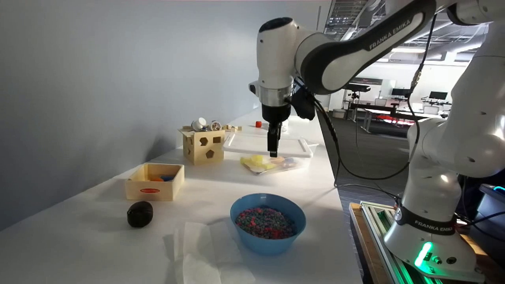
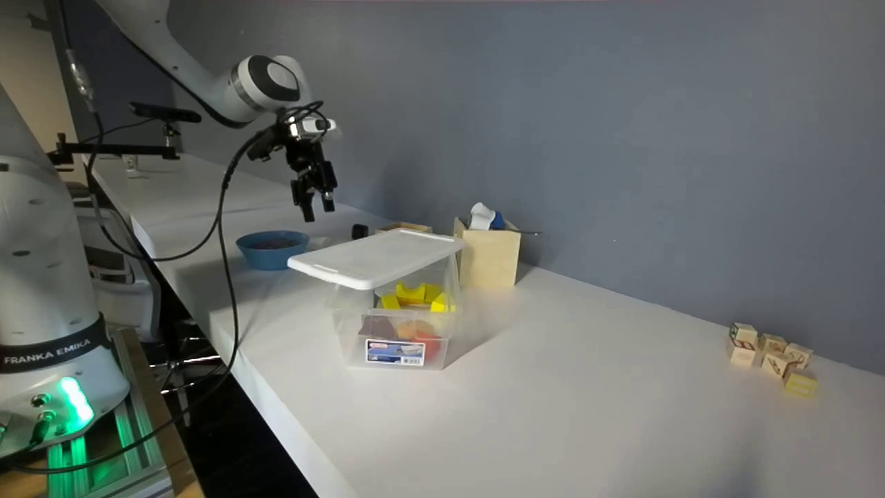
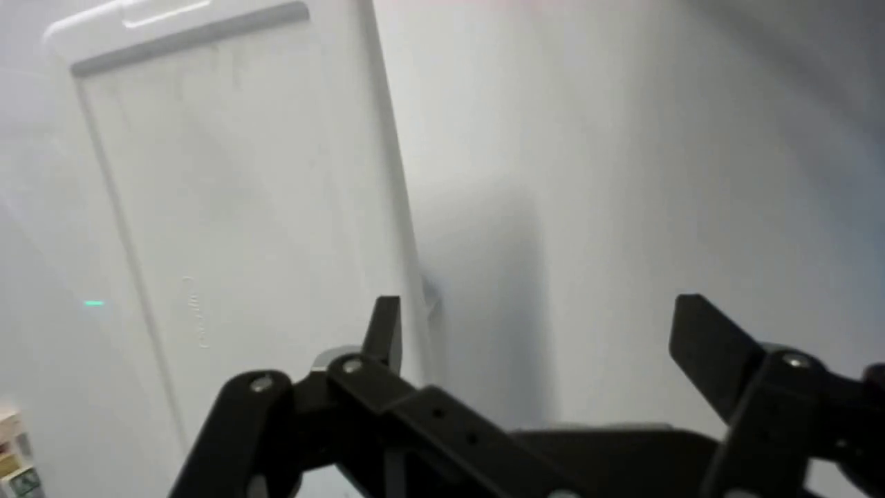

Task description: Place the white lid on the cube-shaped wooden object

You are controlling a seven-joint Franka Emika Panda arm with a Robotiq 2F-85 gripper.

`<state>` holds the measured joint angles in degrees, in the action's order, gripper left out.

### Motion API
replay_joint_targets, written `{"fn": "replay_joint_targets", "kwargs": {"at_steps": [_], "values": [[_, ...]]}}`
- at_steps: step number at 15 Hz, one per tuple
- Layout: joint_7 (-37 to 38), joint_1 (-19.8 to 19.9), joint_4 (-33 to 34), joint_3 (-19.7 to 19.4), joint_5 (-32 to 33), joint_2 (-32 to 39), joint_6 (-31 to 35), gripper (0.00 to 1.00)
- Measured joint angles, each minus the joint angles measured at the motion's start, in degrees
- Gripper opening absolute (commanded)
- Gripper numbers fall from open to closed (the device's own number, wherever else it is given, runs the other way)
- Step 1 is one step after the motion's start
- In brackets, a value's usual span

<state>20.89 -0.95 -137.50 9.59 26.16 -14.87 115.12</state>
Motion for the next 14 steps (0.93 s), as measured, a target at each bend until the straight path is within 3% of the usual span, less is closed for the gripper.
{"fn": "replay_joint_targets", "kwargs": {"at_steps": [6,9,10,11,14], "values": [[14.8,1.0,-1.7,0.4,21.4,6.3,-2.5,1.00],[18.9,0.6,-1.9,0.2,26.8,9.6,-5.3,1.00],[19.8,0.4,-1.8,0.1,27.7,10.7,-6.0,0.75],[20.6,0.1,-1.8,0.1,28.4,11.7,-6.6,0.74],[22.9,-0.6,-1.7,-0.7,30.4,14.0,-8.5,0.52]]}}
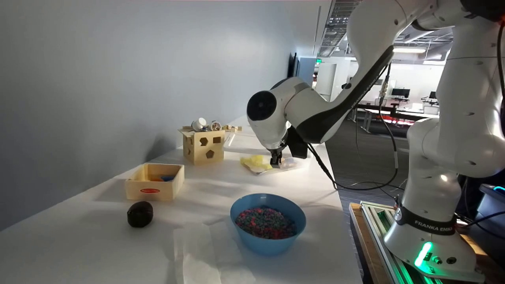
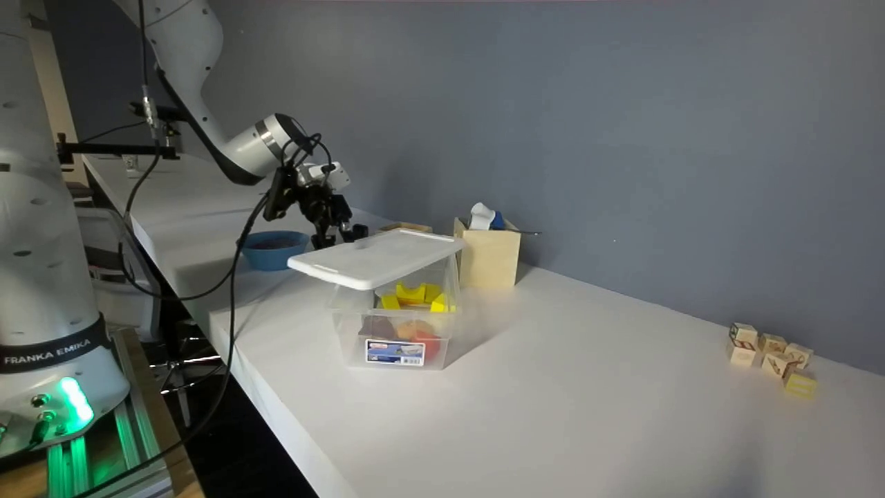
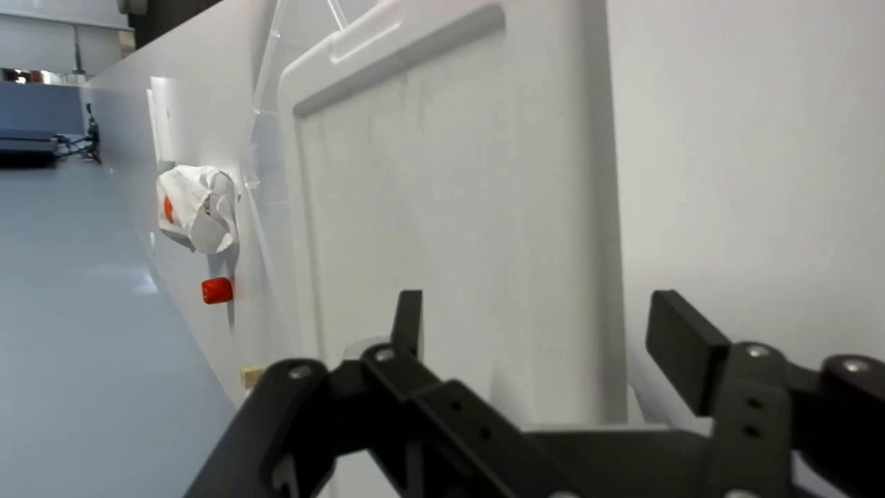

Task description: Place the white lid on the cube-shaped wooden object

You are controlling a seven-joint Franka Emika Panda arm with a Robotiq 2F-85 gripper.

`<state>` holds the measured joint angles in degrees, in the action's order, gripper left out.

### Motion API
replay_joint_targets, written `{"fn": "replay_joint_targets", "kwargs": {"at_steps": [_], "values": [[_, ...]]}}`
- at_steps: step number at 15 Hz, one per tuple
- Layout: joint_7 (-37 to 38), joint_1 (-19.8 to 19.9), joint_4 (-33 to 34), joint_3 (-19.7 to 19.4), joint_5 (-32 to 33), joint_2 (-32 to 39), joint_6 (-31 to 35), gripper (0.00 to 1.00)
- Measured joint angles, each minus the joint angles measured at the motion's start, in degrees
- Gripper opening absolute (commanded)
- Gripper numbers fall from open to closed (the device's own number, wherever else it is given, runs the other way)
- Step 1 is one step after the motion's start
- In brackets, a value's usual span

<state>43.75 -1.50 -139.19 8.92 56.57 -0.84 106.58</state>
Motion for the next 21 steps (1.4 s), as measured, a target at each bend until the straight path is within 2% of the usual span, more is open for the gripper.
{"fn": "replay_joint_targets", "kwargs": {"at_steps": [7,9,13,15,18,21], "values": [[1.9,-0.2,2.0,-2.2,1.0,-0.2,-2.5,0.03],[1.9,-0.2,3.0,-2.2,1.0,-2.4,-3.9,0.00],[1.7,-0.2,4.1,-2.3,1.7,-7.2,-4.9,0.02],[-0.1,-0.2,4.4,-2.4,4.0,-9.0,-4.3,0.02],[-7.7,-0.2,4.5,-2.9,8.3,-11.3,-0.9,0.02],[-17.8,0.0,5.9,-5.2,11.9,-12.1,3.2,0.02]]}}
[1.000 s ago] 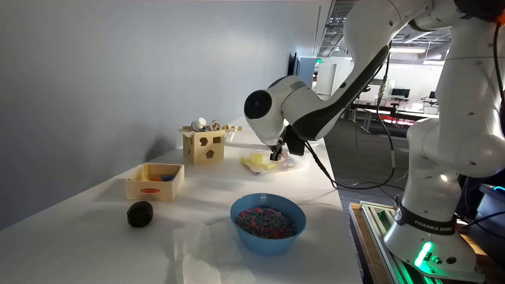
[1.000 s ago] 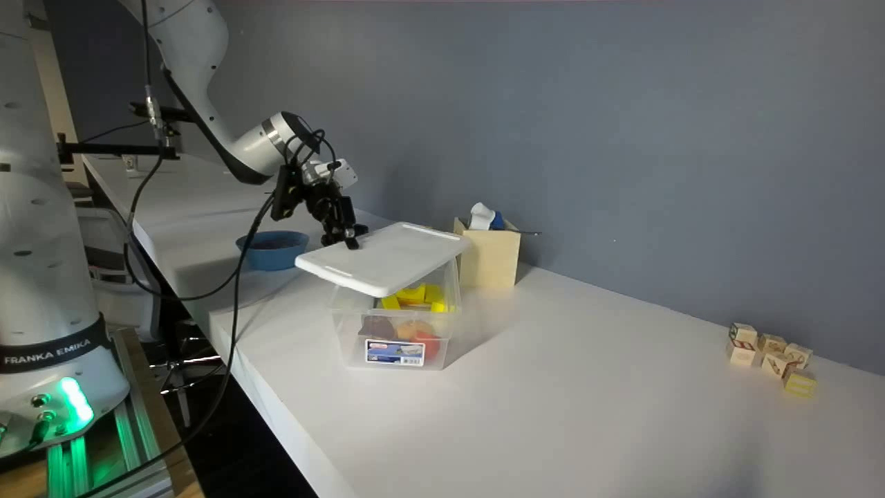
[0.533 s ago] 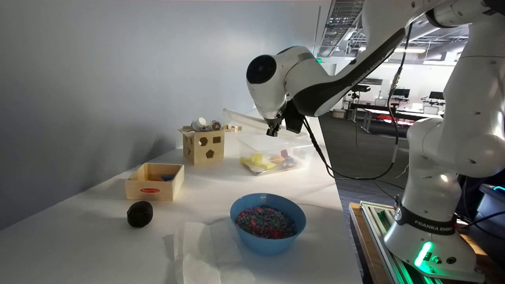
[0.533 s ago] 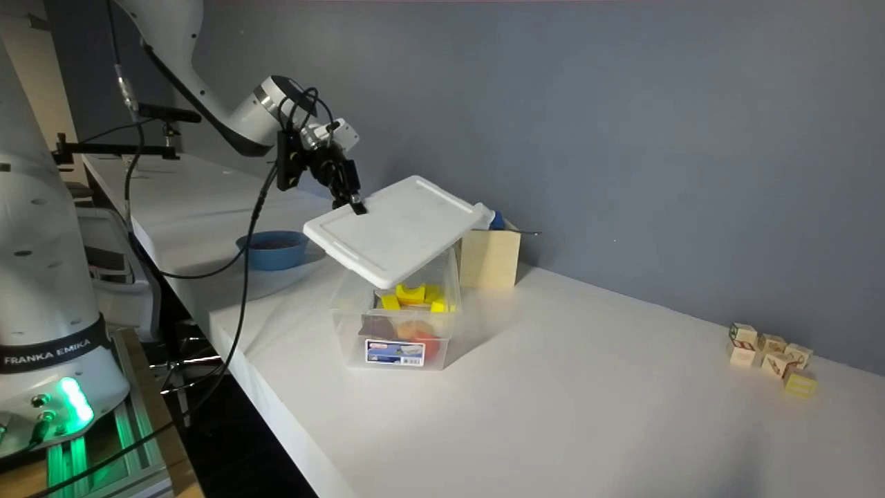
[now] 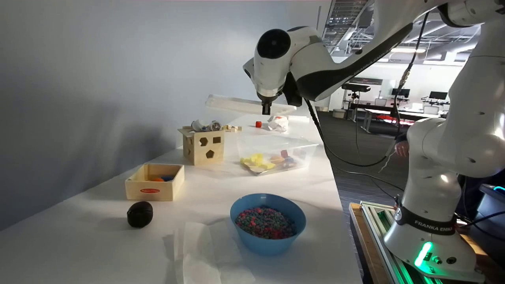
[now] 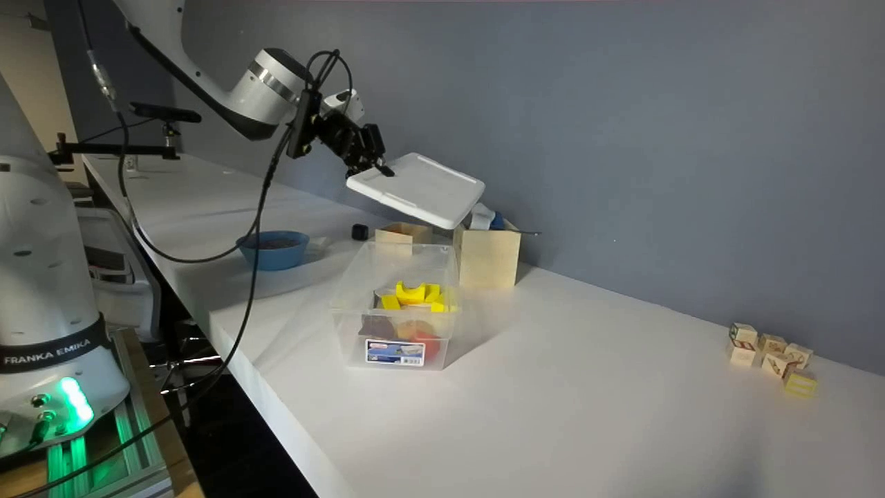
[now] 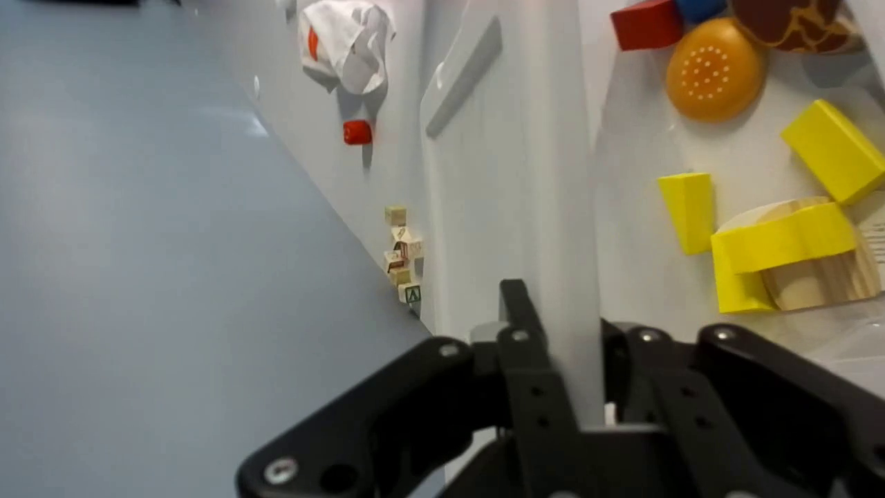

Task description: Place the white lid on the cube-shaped wooden object

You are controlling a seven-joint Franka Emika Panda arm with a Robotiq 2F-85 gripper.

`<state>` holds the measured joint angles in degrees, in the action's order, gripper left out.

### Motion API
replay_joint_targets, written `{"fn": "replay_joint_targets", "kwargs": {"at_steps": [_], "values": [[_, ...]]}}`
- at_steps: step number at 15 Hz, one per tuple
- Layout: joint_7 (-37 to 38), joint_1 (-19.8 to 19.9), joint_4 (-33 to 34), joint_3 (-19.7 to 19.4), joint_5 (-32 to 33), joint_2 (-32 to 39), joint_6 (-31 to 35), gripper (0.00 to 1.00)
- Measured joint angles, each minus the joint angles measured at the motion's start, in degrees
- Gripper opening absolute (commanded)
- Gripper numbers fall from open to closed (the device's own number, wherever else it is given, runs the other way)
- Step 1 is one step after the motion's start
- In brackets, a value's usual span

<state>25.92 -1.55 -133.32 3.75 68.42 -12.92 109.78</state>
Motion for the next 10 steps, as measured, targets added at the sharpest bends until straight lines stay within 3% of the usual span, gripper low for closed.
{"fn": "replay_joint_targets", "kwargs": {"at_steps": [5,10], "values": [[-13.3,2.0,7.0,-3.7,10.0,3.4,1.4,0.02],[-13.9,1.6,15.4,-3.3,17.7,12.8,1.5,0.02]]}}
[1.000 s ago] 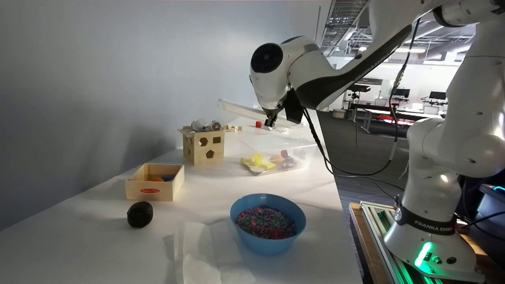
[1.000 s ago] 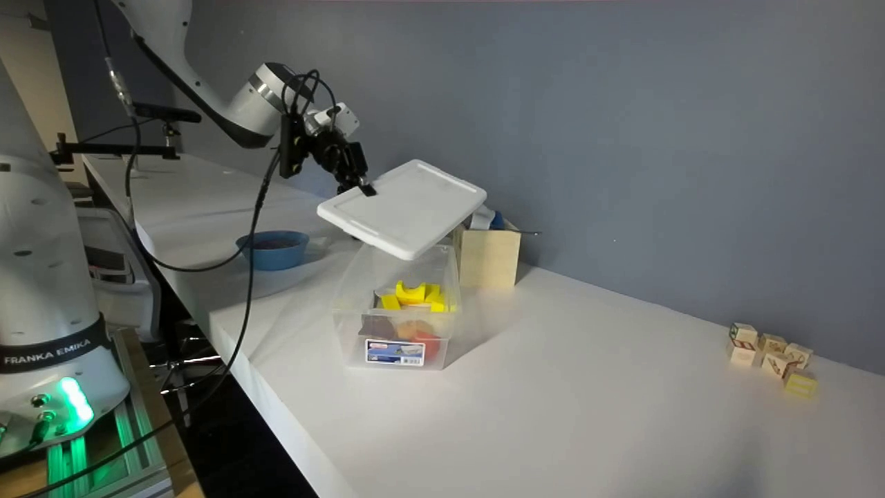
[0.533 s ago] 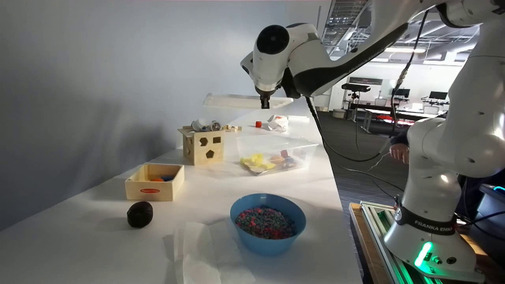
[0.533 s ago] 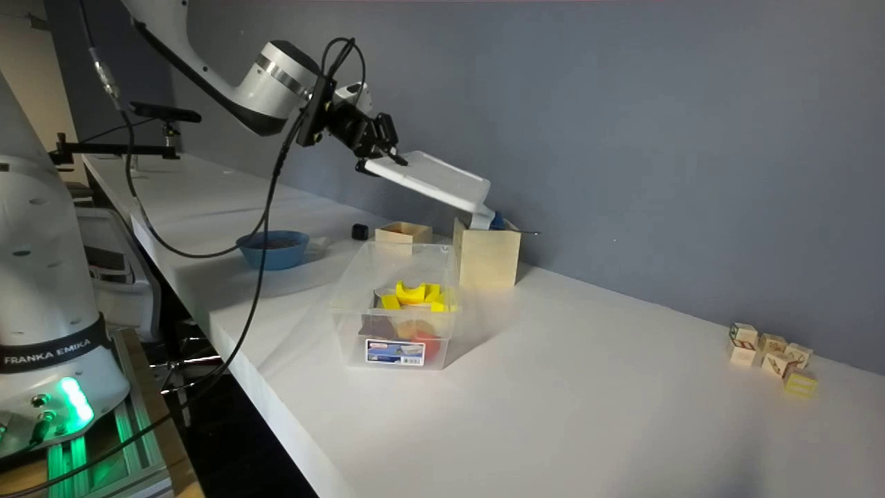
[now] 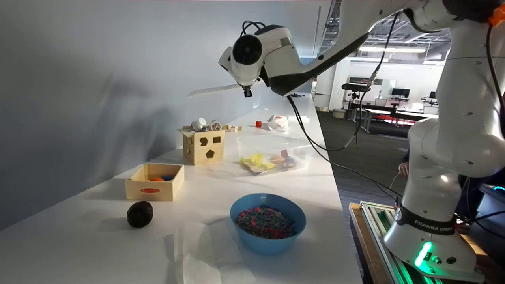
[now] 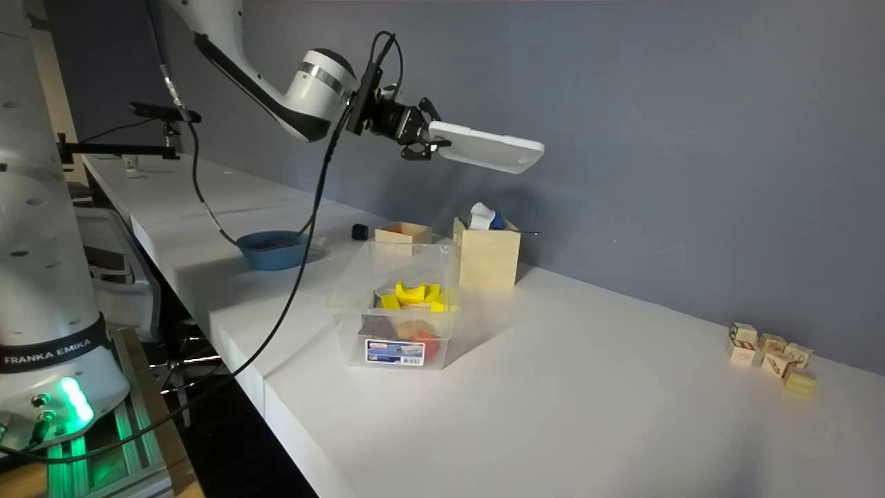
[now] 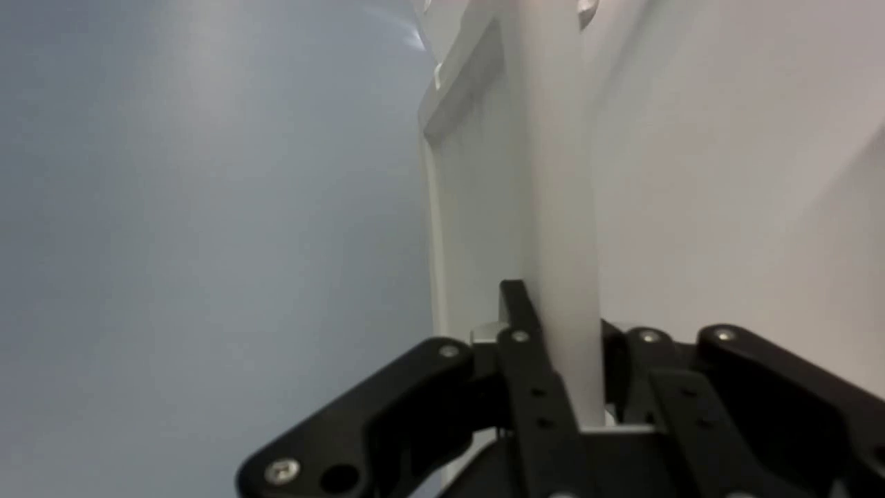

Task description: Place the white lid on the cube-shaped wooden object

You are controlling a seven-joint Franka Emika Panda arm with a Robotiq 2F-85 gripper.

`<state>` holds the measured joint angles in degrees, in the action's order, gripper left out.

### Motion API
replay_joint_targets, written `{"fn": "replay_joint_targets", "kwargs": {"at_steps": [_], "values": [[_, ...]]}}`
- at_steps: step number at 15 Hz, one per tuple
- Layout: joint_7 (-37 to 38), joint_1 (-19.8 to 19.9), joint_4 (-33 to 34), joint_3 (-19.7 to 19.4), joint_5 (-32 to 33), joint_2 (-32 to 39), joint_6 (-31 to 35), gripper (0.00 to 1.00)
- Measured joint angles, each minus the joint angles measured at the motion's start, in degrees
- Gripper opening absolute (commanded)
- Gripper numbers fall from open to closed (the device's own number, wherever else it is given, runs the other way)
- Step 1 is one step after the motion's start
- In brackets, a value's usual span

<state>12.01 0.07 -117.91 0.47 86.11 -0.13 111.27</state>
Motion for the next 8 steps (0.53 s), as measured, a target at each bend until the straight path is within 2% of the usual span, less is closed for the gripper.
{"fn": "replay_joint_targets", "kwargs": {"at_steps": [1,3,4,8], "values": [[1.2,-0.4,0.6,0.3,-0.2,1.4,0.0,0.09],[3.6,-0.9,0.8,0.8,-2.9,3.2,0.0,0.09],[4.2,-1.0,0.8,0.9,-3.5,3.7,0.0,0.02],[4.9,-1.1,0.7,0.9,-3.4,3.8,-0.2,0.02]]}}
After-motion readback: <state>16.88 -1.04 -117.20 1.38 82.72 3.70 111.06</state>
